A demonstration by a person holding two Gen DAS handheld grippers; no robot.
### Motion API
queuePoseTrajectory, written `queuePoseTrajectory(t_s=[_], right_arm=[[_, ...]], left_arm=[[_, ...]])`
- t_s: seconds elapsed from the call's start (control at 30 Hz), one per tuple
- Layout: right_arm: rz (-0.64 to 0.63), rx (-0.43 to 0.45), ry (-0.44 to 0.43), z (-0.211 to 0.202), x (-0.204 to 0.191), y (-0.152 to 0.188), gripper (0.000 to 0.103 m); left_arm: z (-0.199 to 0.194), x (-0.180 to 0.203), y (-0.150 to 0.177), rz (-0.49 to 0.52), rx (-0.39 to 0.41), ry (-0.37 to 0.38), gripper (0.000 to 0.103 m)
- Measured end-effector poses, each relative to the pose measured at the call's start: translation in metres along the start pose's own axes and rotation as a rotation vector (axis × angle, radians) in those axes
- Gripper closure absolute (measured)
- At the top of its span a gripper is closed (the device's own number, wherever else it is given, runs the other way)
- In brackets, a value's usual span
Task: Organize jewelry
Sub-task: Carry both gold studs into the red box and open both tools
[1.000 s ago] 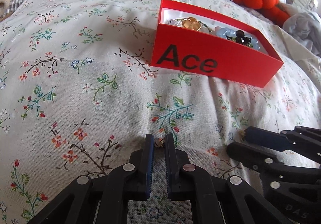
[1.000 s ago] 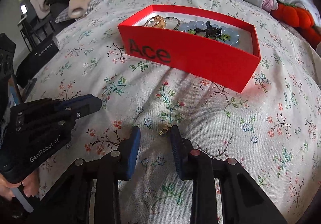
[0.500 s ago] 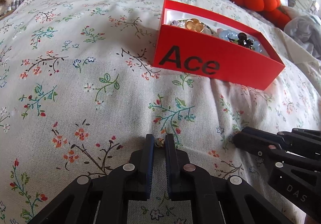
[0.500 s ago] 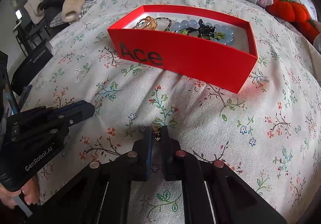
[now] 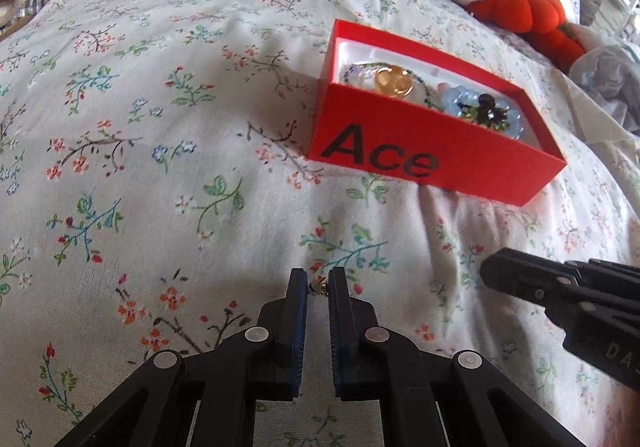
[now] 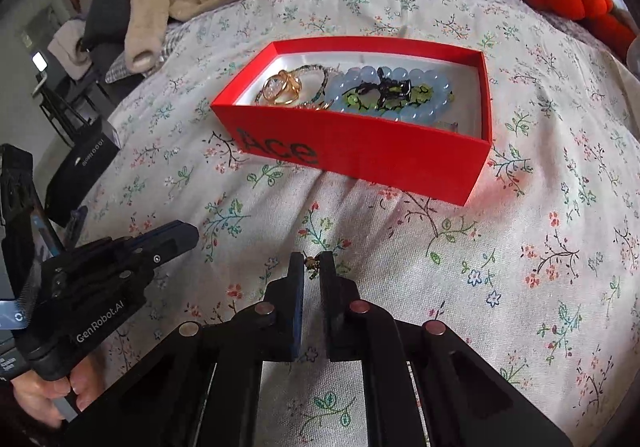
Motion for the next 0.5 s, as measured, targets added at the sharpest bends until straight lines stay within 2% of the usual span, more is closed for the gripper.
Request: queuePoseTrajectory(t_s=[0.5], right_arm=[[0.159, 0.145, -0.041, -0.049, 0.041, -0.060, 0.095]], left_arm=[[-0.021, 0.051, -0.066, 0.173, 0.023, -0.001, 0.098]])
Point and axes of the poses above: each gripper's, at about its wrist camera, not at the fingertips, and z roughly the way its jaws point, x to its right, y to its underside, the point moved 6 cm from there along z, roughly the way its jaws point, and after that the axes turned 2 degrees about -x, right-handed, at the moved point
